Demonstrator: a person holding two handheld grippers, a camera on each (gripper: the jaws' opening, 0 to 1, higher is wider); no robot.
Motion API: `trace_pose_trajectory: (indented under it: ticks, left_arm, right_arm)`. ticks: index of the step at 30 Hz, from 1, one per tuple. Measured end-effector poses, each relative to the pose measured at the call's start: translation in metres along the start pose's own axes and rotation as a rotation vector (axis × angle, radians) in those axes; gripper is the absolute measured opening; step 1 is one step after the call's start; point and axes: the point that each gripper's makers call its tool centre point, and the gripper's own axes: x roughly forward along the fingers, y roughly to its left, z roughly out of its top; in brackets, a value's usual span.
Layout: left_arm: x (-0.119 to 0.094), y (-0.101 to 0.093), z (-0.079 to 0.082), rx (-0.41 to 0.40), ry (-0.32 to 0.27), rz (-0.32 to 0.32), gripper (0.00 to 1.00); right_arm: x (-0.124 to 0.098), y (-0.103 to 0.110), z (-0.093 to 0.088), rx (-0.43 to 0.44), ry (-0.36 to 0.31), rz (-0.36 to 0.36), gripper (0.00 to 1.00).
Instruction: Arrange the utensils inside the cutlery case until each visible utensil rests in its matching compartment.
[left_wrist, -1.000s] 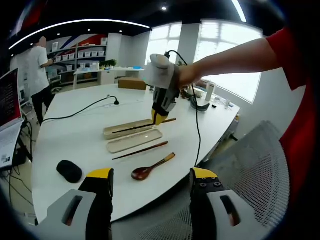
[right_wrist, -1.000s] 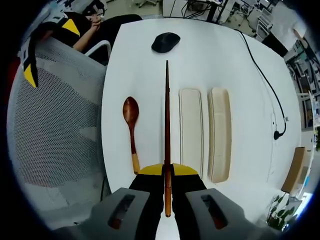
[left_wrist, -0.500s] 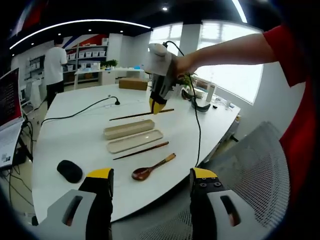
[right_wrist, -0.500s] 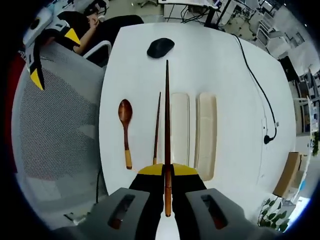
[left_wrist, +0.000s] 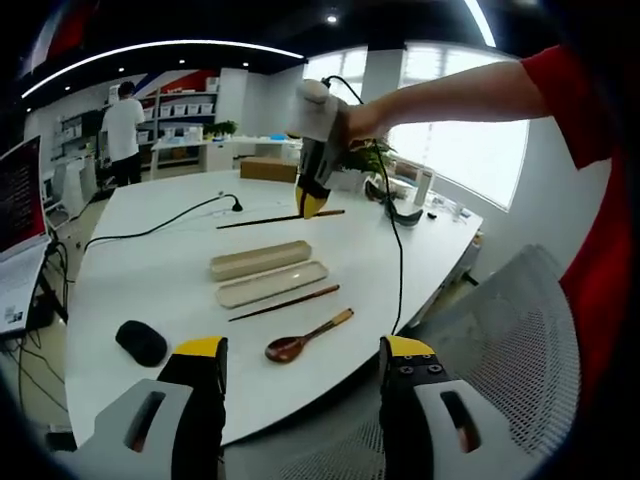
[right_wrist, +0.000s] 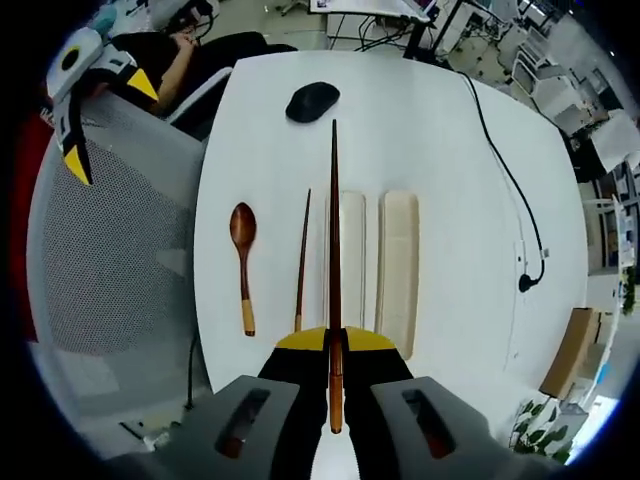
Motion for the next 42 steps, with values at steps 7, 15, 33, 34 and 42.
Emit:
trace_pose_trajectory:
  ticks: [7, 15, 33, 34, 42]
  left_arm:
    - [0.0, 0.001, 0.001, -0.003, -0.005, 0.005, 0.63]
    - [0.002, 0.001, 0.002, -0.004, -0.01, 0.009, 0.63]
    - [-0.004, -0.008, 0.011, -0.071, -0.065, -0.053, 0.55]
    - [-0.004, -0.007, 0.013, -0.096, -0.081, -0.056, 0.59]
    - [0.0, -0.002, 0.005, -0.063, -0.043, -0.011, 0.89]
  right_arm:
    - [0.013, 0.002, -0.003, 0.008, 0.007, 0.015, 0.01]
    - [0.017, -0.003, -0.008, 0.005, 0.012, -0.004, 0.01]
    - [0.005, -0.001, -0.019, 0.074, -0.014, -0.042, 0.01]
    - [0.007, -0.001, -0.019, 0.063, -0.015, -0.033, 0.01]
    - [0.014, -0.014, -0.016, 0.035, -0.082, 0.016, 0.01]
